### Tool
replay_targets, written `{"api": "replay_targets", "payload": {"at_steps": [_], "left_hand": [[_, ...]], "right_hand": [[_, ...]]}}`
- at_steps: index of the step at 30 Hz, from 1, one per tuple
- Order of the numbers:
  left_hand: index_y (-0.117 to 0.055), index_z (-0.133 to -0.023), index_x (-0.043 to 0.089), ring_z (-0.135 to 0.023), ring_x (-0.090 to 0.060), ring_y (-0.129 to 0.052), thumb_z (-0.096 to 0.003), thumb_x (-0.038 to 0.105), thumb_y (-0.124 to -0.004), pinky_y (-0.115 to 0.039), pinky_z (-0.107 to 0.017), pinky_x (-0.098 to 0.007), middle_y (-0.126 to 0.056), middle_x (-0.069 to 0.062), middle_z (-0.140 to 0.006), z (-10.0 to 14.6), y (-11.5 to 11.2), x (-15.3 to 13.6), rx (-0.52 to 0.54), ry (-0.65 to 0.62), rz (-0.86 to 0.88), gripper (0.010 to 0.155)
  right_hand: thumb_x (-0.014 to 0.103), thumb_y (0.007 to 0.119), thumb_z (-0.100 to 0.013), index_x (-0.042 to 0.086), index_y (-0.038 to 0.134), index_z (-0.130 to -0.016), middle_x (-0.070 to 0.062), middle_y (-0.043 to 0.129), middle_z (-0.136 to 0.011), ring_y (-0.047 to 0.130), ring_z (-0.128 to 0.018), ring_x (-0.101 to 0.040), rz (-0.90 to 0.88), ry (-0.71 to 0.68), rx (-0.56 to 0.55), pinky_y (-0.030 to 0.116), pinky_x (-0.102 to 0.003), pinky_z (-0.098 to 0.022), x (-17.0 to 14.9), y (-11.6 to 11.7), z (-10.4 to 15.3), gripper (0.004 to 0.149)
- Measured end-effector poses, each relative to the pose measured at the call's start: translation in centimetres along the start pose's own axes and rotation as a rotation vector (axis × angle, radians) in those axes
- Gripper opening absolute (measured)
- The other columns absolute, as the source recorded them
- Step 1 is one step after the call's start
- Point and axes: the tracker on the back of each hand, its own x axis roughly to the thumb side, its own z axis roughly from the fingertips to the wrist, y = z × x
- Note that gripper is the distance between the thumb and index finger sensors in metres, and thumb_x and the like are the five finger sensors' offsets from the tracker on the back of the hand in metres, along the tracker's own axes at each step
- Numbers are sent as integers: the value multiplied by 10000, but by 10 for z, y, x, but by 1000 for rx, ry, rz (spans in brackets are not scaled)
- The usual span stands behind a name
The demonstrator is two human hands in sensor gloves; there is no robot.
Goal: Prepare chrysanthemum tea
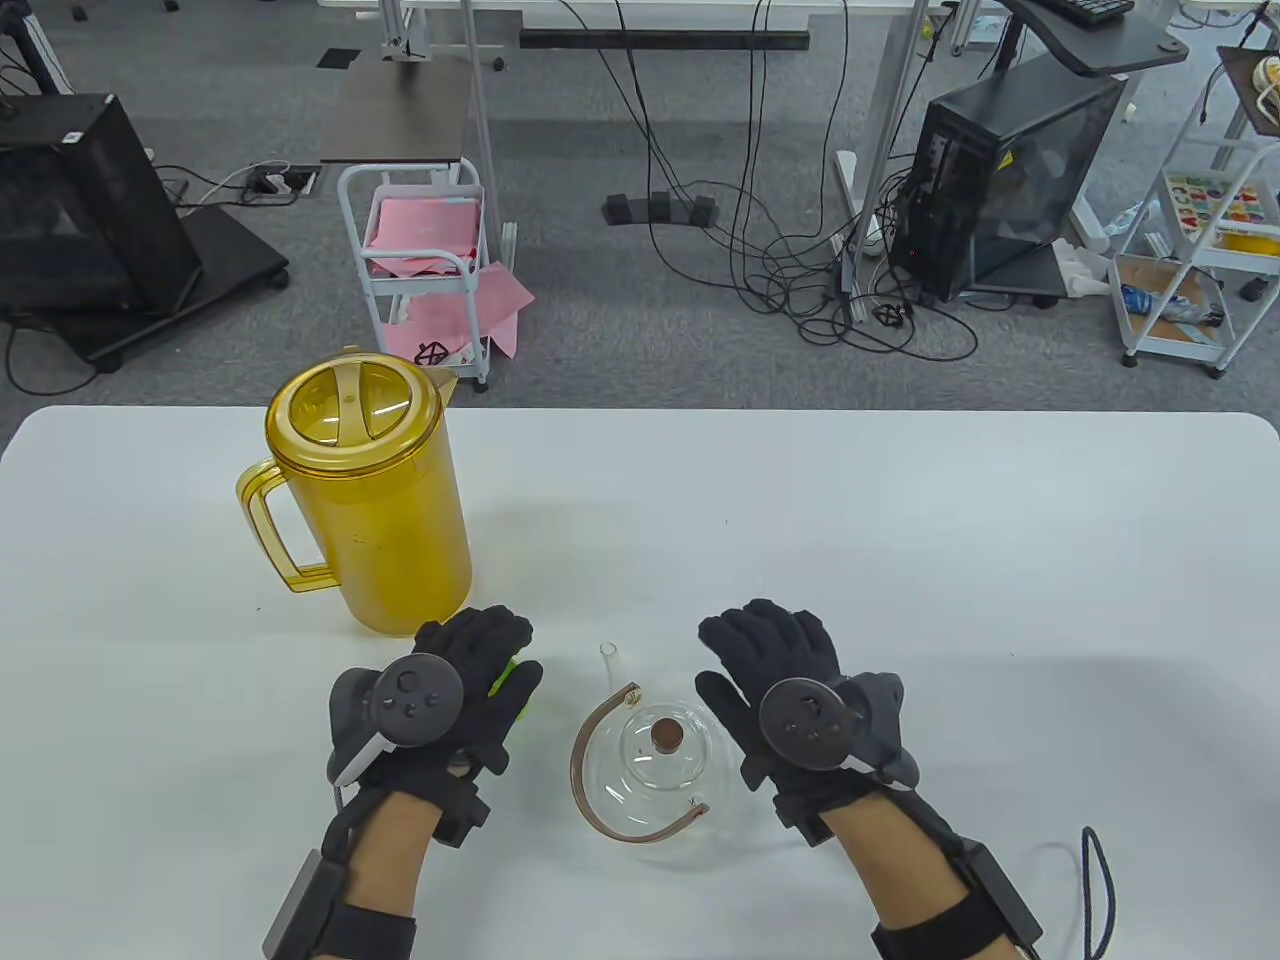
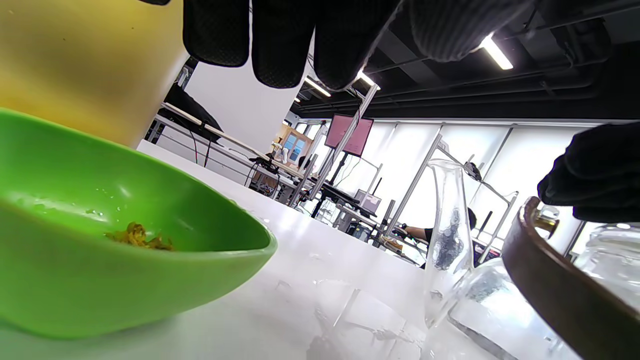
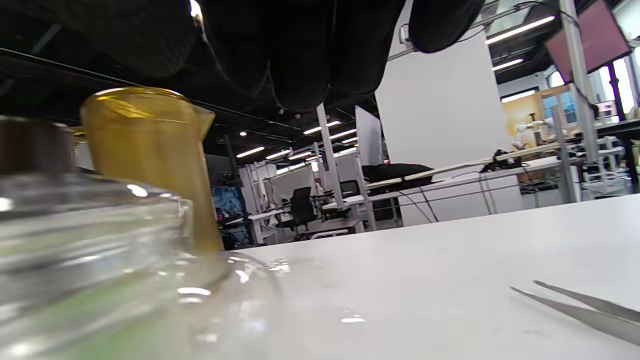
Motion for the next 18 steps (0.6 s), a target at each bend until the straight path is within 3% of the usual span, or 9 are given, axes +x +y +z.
{"api": "replay_targets", "payload": {"at_steps": [7,18], "left_hand": [[-669,-1084,258,-1080,-470,-595,-571,588,-680,-380,-772,-673,-682,-118,-1184,2,-1,1,-7,0,-6,610],[-676,-1081,254,-1077,-471,-600,-571,586,-681,-383,-770,-677,-689,-123,-1179,1,-3,1,-15,11,0,609]], "right_hand": [[555,674,-567,291,695,-1047,-21,742,-1039,745,-1014,-353,29,-111,-5,502,-658,-744,37,6,5,548],[548,724,-554,312,813,-954,2,854,-908,867,-877,-300,89,-138,21,532,-644,-737,45,13,6,472]]}}
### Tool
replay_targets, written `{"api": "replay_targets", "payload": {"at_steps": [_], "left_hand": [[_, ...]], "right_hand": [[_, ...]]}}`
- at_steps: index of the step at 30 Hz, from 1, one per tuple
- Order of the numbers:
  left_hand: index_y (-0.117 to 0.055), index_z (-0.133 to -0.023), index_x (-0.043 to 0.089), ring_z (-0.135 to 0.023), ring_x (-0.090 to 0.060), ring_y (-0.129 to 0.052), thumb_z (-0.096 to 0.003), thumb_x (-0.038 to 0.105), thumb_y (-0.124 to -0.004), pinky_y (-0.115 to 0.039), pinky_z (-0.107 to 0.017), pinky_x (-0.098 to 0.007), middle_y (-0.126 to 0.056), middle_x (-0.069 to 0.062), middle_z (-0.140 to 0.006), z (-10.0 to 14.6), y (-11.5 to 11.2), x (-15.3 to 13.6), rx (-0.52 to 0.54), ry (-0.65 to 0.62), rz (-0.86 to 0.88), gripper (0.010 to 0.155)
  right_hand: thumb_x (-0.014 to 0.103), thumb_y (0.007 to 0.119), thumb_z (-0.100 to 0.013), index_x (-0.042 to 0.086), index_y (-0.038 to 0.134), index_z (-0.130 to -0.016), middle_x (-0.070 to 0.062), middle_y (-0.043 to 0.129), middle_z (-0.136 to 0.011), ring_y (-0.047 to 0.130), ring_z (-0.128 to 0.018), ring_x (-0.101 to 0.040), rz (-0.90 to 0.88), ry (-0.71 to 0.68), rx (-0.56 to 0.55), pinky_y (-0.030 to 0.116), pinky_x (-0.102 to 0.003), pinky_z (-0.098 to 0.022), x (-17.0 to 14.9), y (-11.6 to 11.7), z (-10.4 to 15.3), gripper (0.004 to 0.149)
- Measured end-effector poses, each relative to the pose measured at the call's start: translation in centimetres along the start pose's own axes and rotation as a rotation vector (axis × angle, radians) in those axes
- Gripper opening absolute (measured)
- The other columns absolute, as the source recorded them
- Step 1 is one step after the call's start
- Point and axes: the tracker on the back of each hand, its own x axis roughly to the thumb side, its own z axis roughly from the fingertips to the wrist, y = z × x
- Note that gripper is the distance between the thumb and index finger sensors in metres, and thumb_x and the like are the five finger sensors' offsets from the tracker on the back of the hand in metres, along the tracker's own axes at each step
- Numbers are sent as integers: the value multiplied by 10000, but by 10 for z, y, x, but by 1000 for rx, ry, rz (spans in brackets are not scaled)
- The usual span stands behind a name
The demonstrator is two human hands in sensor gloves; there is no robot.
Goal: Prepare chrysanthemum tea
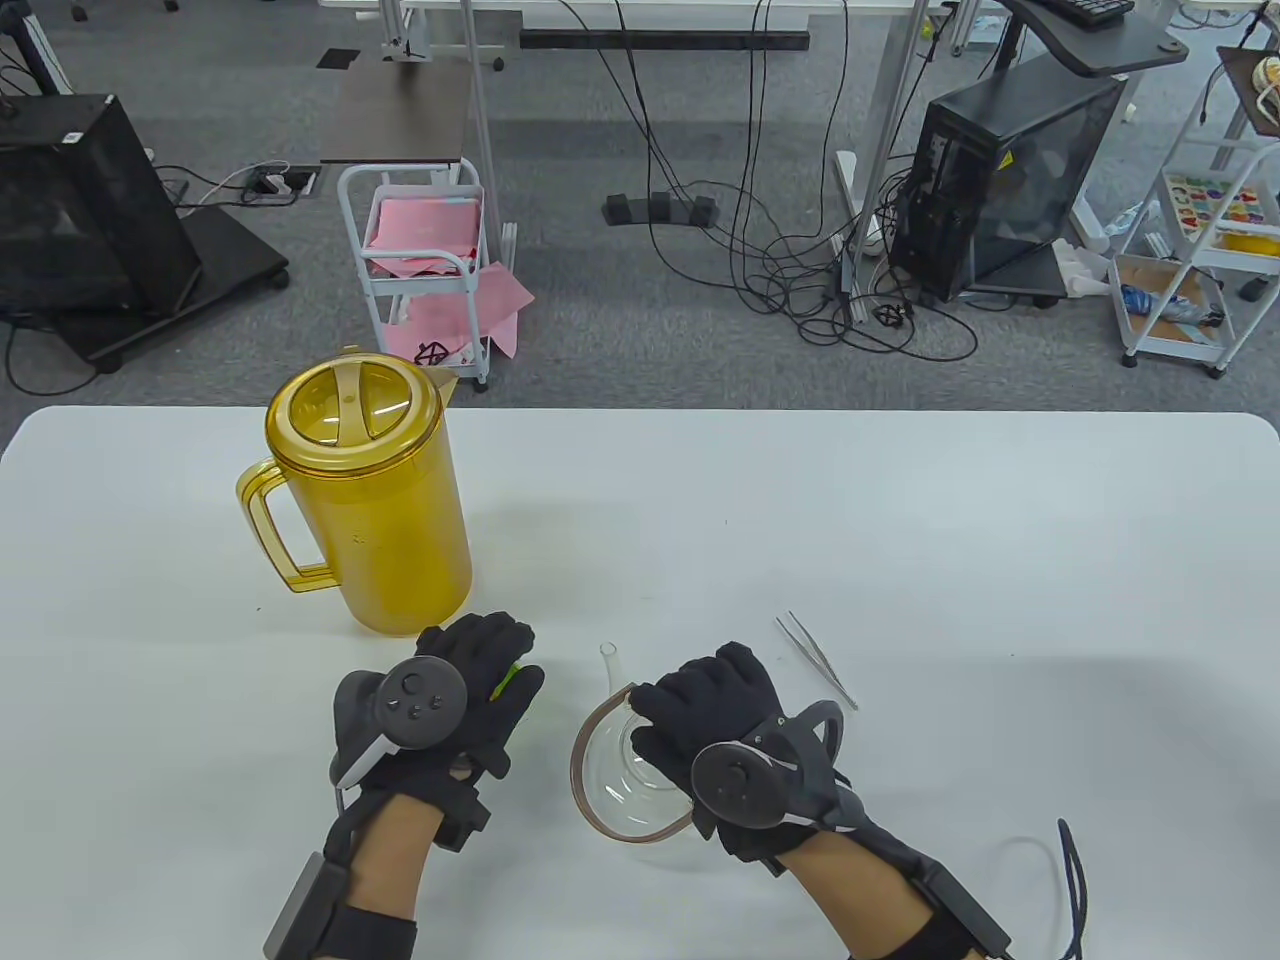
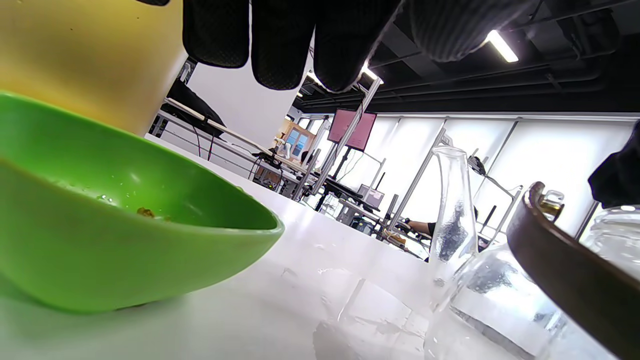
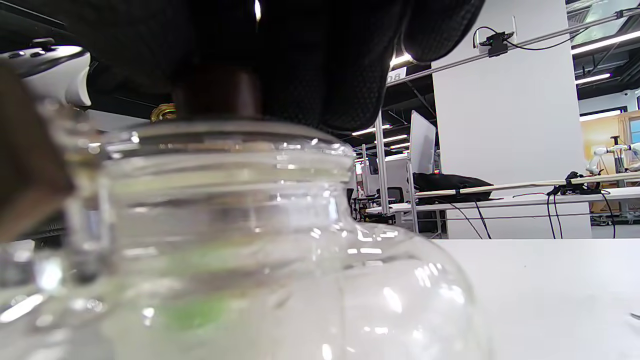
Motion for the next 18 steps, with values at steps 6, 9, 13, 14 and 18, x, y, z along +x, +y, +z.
{"api": "replay_targets", "payload": {"at_steps": [6,9,13,14,18], "left_hand": [[-680,-1078,254,-1075,-473,-603,-571,587,-680,-384,-768,-681,-691,-122,-1178,1,0,0,-6,10,5,607],[-680,-1078,256,-1076,-472,-604,-572,588,-679,-384,-769,-682,-692,-121,-1178,1,0,-1,-10,12,3,606],[-682,-1078,253,-1073,-473,-608,-570,587,-680,-386,-766,-685,-696,-123,-1175,0,-1,0,-18,13,2,608],[-683,-1077,254,-1073,-472,-609,-572,587,-680,-386,-766,-685,-695,-124,-1176,1,-1,0,-20,13,-1,605],[-682,-1077,254,-1072,-473,-610,-572,587,-679,-386,-765,-687,-697,-127,-1174,1,-1,0,-25,13,-2,606]], "right_hand": [[574,768,-529,312,815,-950,0,859,-890,873,-854,-296,31,-24,14,533,-645,-739,3,0,0,498],[585,785,-519,311,801,-962,-1,854,-897,869,-860,-295,54,-38,28,532,-646,-740,4,0,0,521],[567,800,-517,299,806,-963,-6,855,-899,873,-860,-294,89,-51,31,532,-648,-741,8,-1,0,520],[553,803,-518,295,807,-962,-11,858,-896,873,-858,-301,94,-53,28,531,-650,-740,10,-1,0,513],[520,782,-530,273,803,-964,-18,853,-902,863,-869,-305,108,-45,-8,522,-649,-748,12,-2,2,499]]}}
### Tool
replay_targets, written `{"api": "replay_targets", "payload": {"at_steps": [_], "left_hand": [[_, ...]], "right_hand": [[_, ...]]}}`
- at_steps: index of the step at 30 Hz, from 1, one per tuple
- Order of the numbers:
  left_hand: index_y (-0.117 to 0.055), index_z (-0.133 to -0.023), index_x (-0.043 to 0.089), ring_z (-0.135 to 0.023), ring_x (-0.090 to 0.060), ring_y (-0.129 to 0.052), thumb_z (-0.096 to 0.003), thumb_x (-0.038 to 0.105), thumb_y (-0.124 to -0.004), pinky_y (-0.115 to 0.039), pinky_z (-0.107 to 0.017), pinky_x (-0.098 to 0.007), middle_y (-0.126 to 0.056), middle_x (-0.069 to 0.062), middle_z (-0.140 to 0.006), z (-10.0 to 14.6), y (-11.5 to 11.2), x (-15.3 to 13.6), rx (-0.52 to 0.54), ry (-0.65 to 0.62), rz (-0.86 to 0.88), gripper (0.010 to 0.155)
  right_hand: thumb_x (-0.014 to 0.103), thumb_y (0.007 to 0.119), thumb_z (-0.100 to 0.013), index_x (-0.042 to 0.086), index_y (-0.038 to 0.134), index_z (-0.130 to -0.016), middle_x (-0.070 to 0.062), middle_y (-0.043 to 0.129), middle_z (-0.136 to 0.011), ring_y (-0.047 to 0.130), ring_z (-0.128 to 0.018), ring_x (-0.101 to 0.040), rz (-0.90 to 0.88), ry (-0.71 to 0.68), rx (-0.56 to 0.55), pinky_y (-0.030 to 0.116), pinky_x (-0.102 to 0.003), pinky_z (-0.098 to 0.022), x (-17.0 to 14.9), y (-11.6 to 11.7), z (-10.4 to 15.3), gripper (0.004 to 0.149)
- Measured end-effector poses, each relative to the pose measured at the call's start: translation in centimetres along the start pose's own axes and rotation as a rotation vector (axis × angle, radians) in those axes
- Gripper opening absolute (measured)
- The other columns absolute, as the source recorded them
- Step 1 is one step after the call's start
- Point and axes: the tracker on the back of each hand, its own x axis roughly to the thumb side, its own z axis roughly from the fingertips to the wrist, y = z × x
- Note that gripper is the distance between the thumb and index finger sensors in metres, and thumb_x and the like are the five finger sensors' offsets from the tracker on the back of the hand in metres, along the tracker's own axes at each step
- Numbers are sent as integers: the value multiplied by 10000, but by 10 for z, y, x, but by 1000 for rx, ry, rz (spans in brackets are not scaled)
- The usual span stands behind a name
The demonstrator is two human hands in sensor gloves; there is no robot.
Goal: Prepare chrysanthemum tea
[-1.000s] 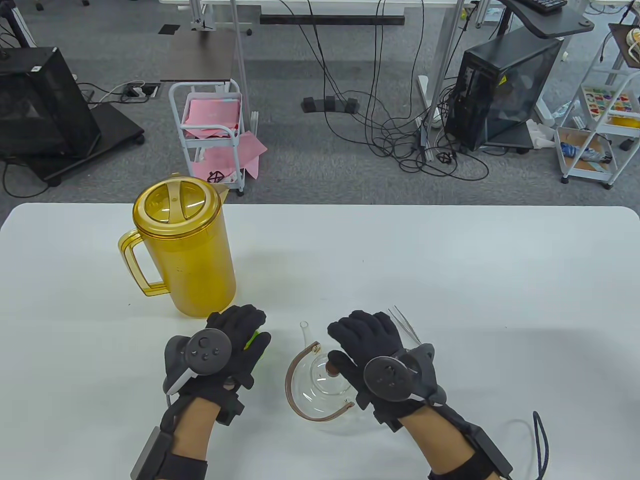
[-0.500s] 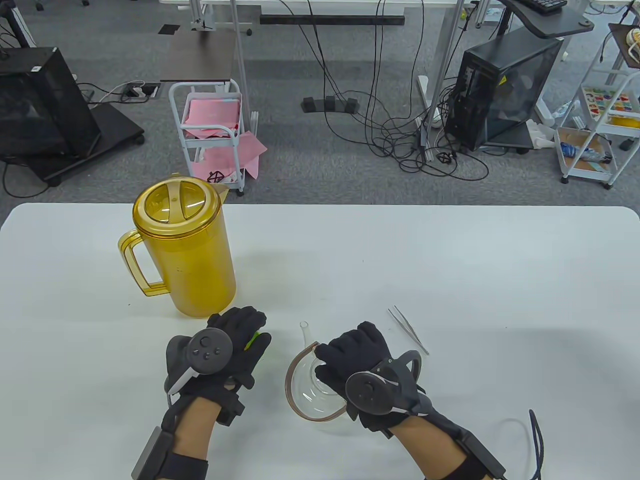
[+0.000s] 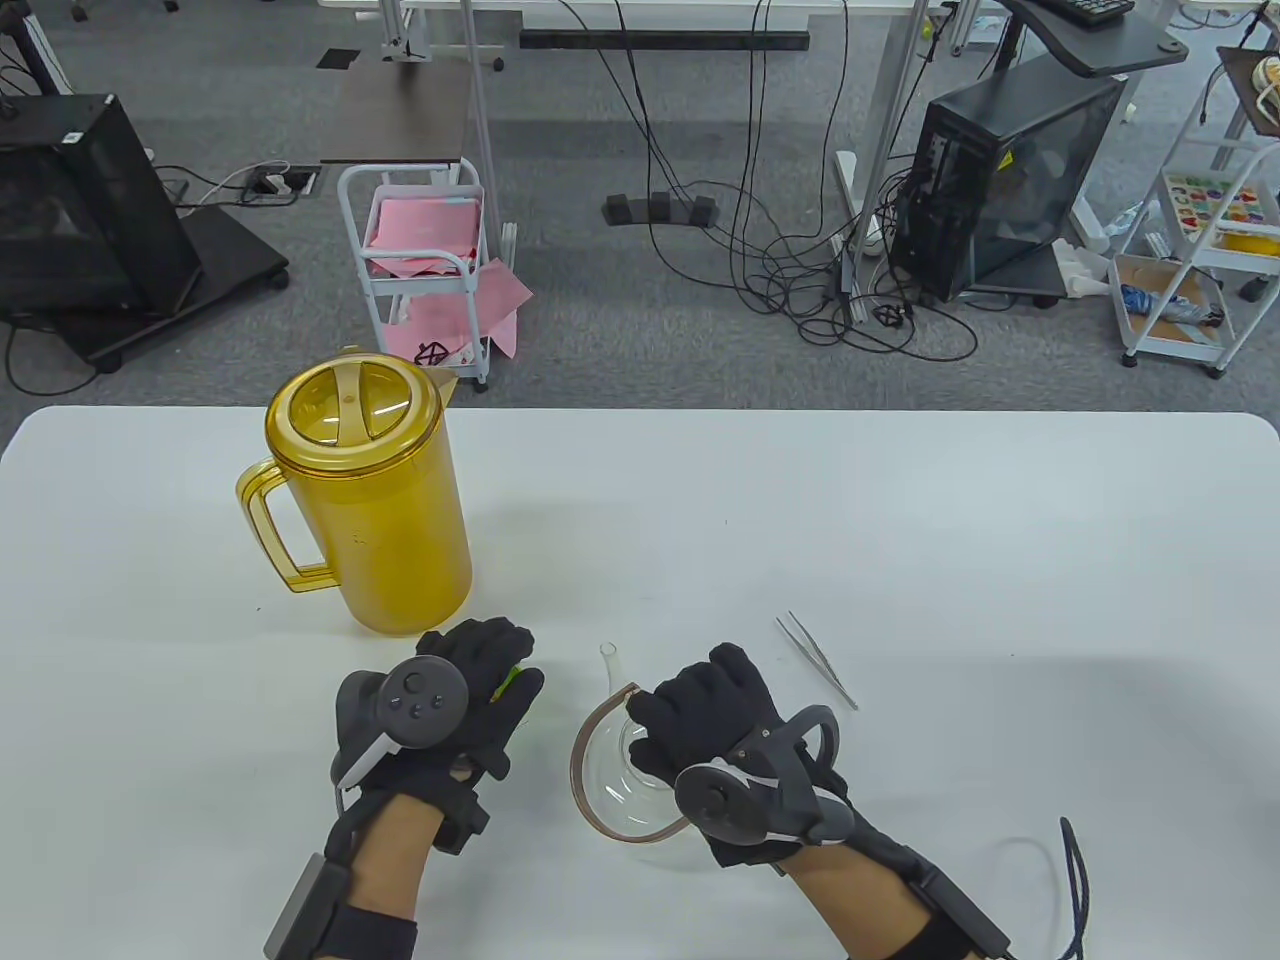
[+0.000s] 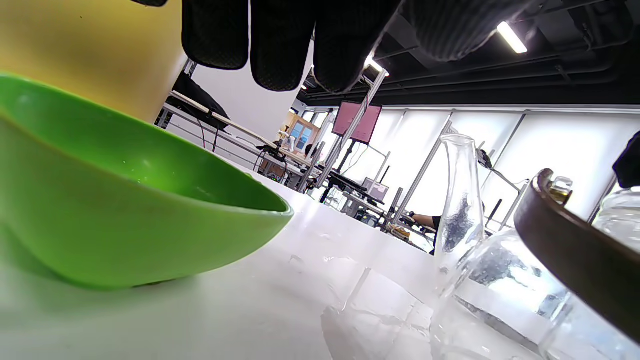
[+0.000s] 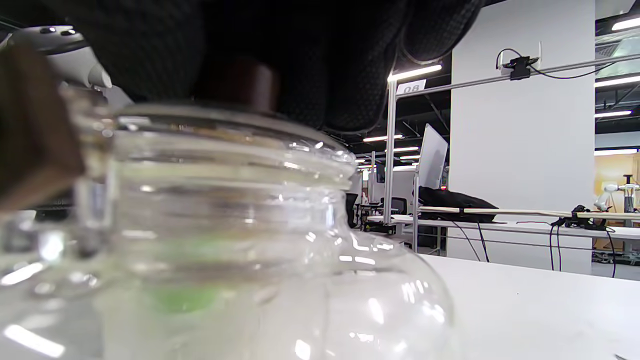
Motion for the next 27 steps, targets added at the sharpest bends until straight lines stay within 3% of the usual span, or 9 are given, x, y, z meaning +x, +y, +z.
{"api": "replay_targets", "payload": {"at_steps": [6,13,17,21,27], "left_hand": [[-682,-1078,254,-1071,-473,-611,-570,588,-680,-386,-766,-688,-698,-124,-1174,0,0,-1,6,1,2,608],[-681,-1078,254,-1071,-476,-608,-571,588,-679,-385,-765,-689,-696,-127,-1175,0,-1,0,4,-1,1,607],[-681,-1078,255,-1072,-474,-609,-571,588,-680,-385,-765,-689,-696,-127,-1175,-1,-1,0,4,-1,1,606],[-681,-1079,251,-1071,-477,-607,-571,587,-680,-384,-764,-689,-695,-130,-1175,-1,-2,0,4,-2,2,609],[-684,-1076,254,-1071,-476,-607,-571,587,-680,-385,-764,-689,-696,-128,-1174,0,-2,0,7,-7,-2,605]], "right_hand": [[511,740,-546,278,766,-984,-14,818,-926,827,-898,-304,-83,149,-160,488,-651,-764,-29,-23,4,497],[511,739,-551,279,754,-995,-13,804,-937,810,-913,-304,-95,468,-250,473,-652,-769,-105,-40,19,501],[505,752,-554,279,743,-1004,-14,793,-948,797,-923,-309,-86,683,-213,465,-655,-770,-153,-33,33,504],[487,775,-556,269,745,-1008,-23,784,-958,789,-932,-317,-62,877,-95,462,-657,-771,-198,-10,50,502],[478,801,-557,272,729,-1020,-24,767,-973,769,-947,-325,16,1041,86,455,-657,-774,-224,28,65,512]]}}
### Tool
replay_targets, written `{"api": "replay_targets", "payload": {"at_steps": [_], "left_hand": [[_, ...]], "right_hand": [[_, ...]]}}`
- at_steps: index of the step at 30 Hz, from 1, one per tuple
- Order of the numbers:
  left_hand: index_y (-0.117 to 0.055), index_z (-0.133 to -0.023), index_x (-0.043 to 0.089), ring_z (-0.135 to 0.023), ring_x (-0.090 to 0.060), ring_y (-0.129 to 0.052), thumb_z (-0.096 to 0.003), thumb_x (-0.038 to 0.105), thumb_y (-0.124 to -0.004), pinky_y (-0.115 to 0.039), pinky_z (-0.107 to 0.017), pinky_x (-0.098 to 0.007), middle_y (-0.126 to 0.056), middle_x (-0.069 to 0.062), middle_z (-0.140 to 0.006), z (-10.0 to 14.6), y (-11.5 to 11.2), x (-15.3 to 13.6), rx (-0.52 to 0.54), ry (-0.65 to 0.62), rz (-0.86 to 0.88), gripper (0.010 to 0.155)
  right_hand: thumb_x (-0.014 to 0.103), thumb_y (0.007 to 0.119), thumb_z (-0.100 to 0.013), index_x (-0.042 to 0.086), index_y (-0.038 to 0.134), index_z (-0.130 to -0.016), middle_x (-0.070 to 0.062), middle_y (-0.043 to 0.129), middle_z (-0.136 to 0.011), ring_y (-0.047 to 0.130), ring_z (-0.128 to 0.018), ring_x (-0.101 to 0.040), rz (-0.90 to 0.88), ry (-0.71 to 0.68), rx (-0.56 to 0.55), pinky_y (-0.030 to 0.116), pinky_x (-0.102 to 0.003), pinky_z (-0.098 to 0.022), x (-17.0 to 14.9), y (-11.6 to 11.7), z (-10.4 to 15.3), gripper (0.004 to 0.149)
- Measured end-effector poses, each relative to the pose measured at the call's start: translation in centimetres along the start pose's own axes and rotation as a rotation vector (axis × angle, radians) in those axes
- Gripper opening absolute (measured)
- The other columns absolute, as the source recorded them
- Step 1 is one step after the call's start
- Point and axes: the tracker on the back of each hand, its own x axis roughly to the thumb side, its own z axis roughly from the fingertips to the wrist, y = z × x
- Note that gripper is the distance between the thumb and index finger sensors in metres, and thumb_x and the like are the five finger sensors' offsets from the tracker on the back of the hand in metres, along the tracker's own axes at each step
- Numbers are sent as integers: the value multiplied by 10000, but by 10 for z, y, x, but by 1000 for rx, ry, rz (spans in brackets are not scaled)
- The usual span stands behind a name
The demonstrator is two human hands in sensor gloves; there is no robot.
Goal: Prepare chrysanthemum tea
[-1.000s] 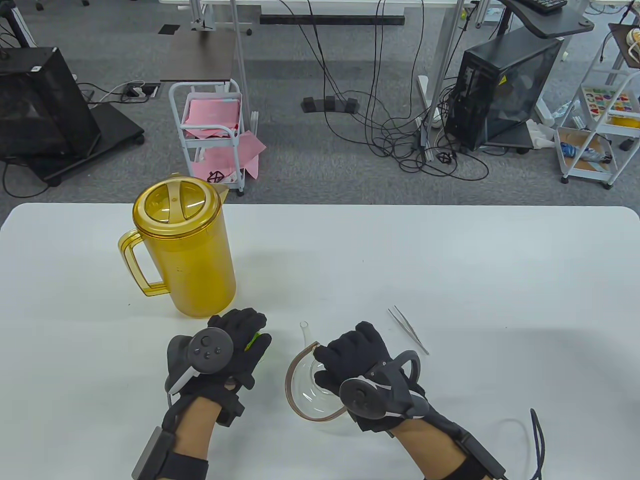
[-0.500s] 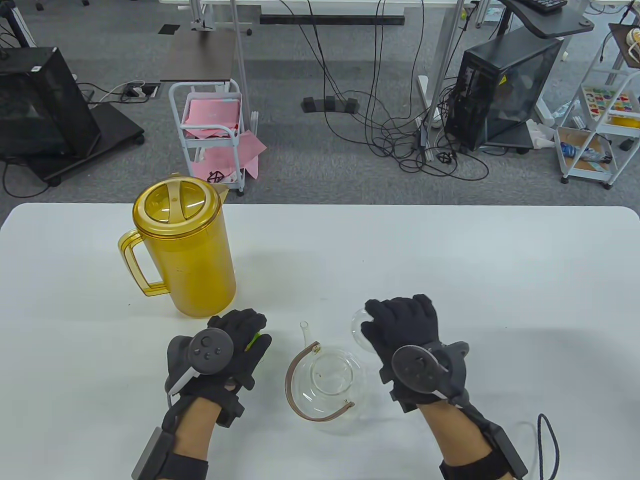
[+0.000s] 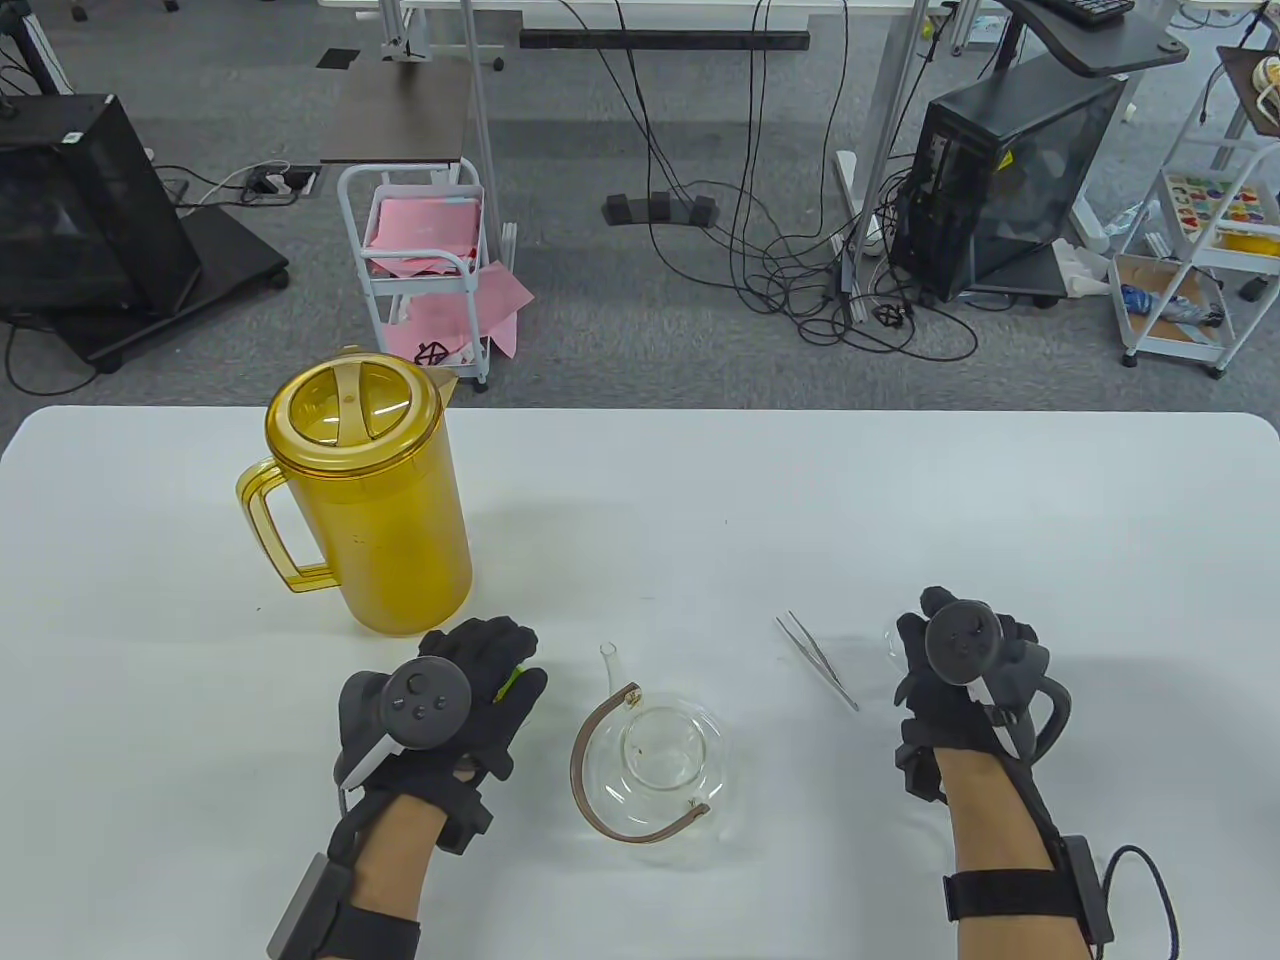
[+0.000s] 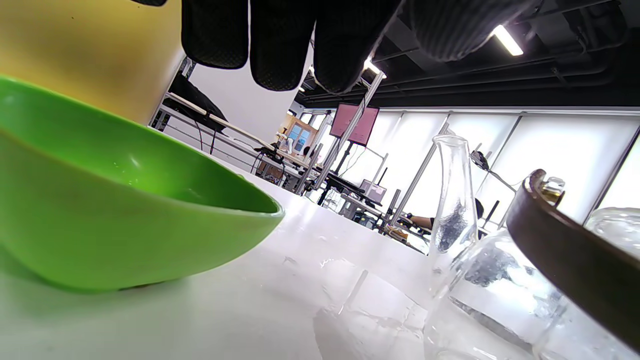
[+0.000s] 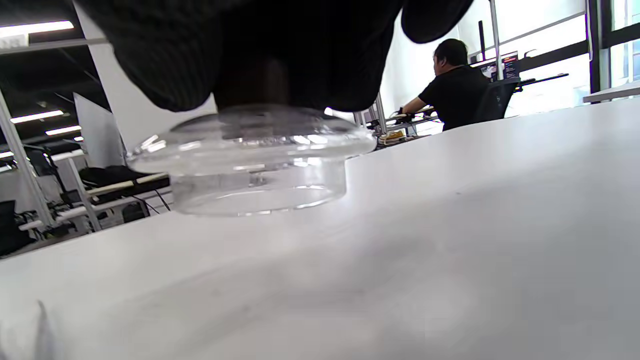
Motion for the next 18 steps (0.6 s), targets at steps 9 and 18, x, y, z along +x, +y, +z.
{"api": "replay_targets", "payload": {"at_steps": [9,18], "left_hand": [[-689,-1074,254,-1073,-474,-605,-570,586,-682,-382,-767,-688,-694,-127,-1176,3,8,-7,37,20,29,604],[-701,-1068,251,-1072,-477,-603,-570,584,-684,-379,-767,-688,-696,-126,-1174,5,13,-13,62,44,41,599]], "right_hand": [[474,801,-555,274,733,-1024,-26,740,-999,744,-974,-346,100,64,50,471,-660,-760,-4,18,-2,514],[571,715,-552,273,698,-1060,-25,685,-1094,688,-1064,-360,-39,-97,-33,488,-653,-759,13,-9,11,588]]}}
